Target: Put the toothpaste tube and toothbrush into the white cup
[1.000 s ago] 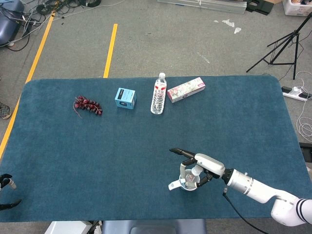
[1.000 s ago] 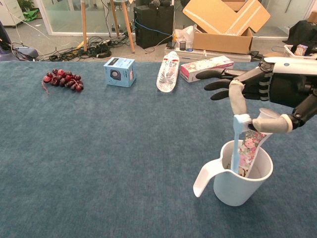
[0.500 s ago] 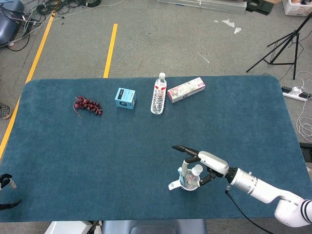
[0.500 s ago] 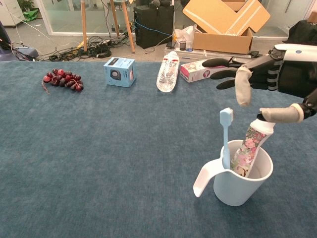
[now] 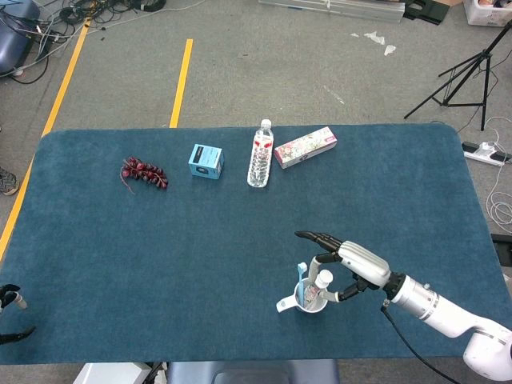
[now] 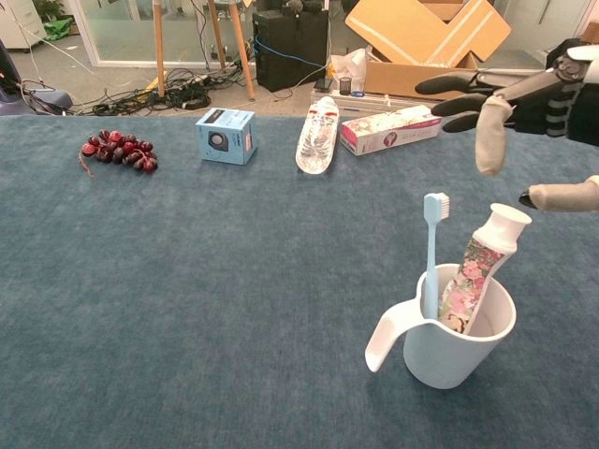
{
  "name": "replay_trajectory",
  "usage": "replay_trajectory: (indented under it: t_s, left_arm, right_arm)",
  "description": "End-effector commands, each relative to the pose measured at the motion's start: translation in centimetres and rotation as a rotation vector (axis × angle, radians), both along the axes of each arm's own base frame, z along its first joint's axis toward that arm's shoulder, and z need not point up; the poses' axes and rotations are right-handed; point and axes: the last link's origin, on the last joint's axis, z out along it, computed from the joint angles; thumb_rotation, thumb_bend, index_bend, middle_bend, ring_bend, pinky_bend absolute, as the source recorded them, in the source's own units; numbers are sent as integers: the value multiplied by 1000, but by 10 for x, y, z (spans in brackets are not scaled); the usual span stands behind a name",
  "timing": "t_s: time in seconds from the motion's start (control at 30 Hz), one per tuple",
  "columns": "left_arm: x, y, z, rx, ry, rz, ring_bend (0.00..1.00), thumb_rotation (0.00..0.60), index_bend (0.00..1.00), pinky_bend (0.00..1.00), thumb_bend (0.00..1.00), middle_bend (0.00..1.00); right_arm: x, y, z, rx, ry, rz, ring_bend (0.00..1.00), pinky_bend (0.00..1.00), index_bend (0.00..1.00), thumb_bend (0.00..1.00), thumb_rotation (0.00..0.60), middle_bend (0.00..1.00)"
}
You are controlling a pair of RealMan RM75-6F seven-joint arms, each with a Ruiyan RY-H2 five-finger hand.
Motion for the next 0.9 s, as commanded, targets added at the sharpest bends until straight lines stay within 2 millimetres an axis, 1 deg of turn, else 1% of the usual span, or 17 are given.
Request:
replay_trajectory:
  t_s: [0.03, 0.17, 0.27, 0.37, 0.6, 0.9]
  left_arm:
    - [3, 1, 1, 5, 0, -12, 206, 600, 490, 295, 0, 269]
    - [9, 2, 2, 9, 1, -36, 206, 600, 490, 295, 0, 269]
    - [14, 5, 2, 7, 0, -56, 206, 600, 490, 295, 0, 269]
    - [19, 8, 1, 3, -4, -78, 206, 600, 490, 295, 0, 269]
    - [33, 20, -1, -3, -23, -139, 206, 600, 490, 295, 0, 269]
    - [55, 36, -5, -12, -60, -216, 206, 600, 490, 295, 0, 269]
  right_arm:
    - [-9, 5, 15, -166, 112, 16, 0, 70, 515, 162, 600, 13]
    - [-21, 9, 26, -389, 285, 22, 0, 63, 495, 153, 600, 28]
    - [-29, 15, 29, -531, 394, 13, 0, 60, 477, 150, 600, 28]
    - [-35, 22, 32, -615, 472, -8, 0, 58, 470, 148, 600, 28]
    - [-51, 38, 38, -724, 561, -84, 0, 57, 468, 148, 600, 28]
    - [-68, 59, 46, -817, 596, -172, 0, 57, 465, 149, 600, 28]
